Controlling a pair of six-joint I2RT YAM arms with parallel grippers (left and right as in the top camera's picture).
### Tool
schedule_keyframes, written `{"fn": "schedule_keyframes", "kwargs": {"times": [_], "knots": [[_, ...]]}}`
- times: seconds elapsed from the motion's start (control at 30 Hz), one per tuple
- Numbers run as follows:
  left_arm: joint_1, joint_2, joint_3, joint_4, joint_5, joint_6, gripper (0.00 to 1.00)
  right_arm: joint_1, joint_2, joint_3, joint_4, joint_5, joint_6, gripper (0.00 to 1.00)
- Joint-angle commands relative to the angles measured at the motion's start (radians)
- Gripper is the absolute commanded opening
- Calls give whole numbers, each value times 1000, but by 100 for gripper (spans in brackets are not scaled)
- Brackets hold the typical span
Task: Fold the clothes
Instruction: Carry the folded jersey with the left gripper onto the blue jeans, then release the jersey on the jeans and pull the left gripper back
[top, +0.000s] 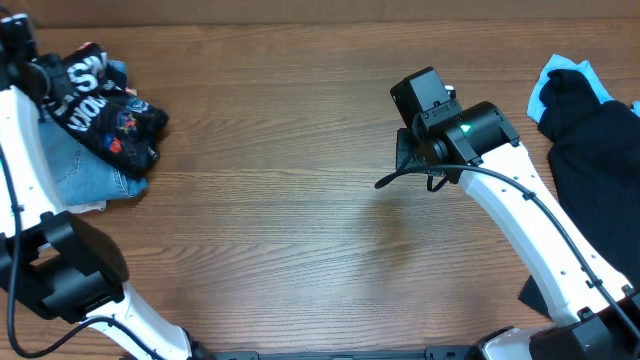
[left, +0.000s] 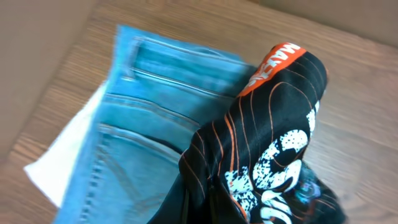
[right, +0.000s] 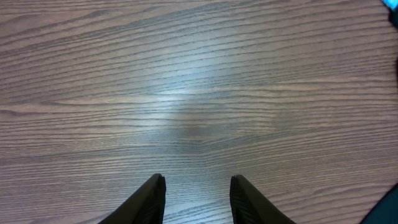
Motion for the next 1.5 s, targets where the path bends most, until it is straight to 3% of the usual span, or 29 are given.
{"fn": "schedule_keyframes", "kwargs": {"times": [0.0,0.3,0.43,0.47,0.5,0.57,0.6,0.83,0.93,1.0,1.17,1.33,1.47], "knots": [[58,-34,35,32,-21,-11,6,-4,-22,22,5,2,5,38],[155,-11,34,52,13,-14,7,-4,-22,22,6,3,5,38],[175,7,34,53,21,-14,15,-4,-22,22,6,3,5,38],[179,11,34,53,23,-14,26,-4,-22,22,6,3,5,39],[182,11,34,52,24,-14,49,-4,-22,22,6,3,5,39],[187,11,34,53,24,-14,70,-4,-22,22,6,3,5,39],[188,11,34,54,24,-14,74,-4,-22,22,7,3,5,40],[194,5,34,33,29,-14,75,-4,-22,22,13,3,5,44],[181,-8,34,26,74,-14,73,-4,-22,22,30,2,5,50],[163,-19,34,19,97,-14,71,-4,-22,22,55,0,5,61],[64,-45,34,-27,114,-9,72,-4,-22,22,203,-82,0,100],[-109,-62,34,-103,129,43,85,-8,-21,22,413,-173,-80,100],[-255,-69,34,-207,128,42,95,-55,-20,22,488,-221,-105,100]]}}
